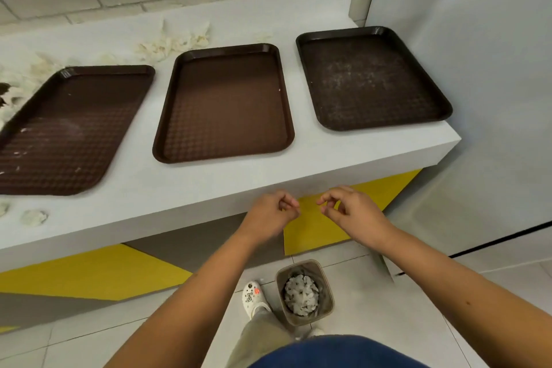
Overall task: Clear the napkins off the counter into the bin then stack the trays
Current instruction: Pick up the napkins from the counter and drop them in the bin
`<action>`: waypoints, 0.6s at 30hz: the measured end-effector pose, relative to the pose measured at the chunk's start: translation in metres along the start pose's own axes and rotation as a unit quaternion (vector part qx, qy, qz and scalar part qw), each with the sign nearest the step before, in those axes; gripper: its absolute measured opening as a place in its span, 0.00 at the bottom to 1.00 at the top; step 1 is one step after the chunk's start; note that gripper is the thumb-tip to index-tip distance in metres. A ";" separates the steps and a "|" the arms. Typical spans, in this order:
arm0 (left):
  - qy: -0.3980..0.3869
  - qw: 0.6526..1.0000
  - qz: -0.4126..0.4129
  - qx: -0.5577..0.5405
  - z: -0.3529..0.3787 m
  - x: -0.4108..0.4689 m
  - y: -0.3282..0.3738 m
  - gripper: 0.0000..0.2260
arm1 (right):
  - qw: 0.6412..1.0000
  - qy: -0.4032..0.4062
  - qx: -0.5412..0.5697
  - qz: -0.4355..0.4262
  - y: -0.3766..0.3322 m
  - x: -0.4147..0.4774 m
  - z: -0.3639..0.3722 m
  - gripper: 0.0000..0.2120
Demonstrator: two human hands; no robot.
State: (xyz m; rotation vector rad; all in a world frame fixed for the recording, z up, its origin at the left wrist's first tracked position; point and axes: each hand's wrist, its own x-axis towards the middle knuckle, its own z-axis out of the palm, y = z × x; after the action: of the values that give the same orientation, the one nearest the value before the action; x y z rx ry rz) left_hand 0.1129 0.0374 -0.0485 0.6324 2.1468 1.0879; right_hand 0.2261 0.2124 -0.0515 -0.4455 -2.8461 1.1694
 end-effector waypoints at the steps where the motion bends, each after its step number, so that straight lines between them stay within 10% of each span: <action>1: 0.014 1.000 0.007 0.000 -0.008 0.001 0.008 0.04 | 1.000 0.008 0.008 -0.009 -0.009 0.005 -0.005 0.05; 18: 0.175 0.980 0.079 0.050 -0.231 0.134 0.078 0.01 | 0.989 0.115 0.048 -0.077 -0.128 0.236 -0.074 0.07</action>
State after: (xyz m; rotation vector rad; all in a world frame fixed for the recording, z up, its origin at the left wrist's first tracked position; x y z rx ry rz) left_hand -0.1356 0.0476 0.0771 0.7098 2.4991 1.2577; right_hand -0.0218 0.2411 0.0714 -0.3250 -2.5656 1.1404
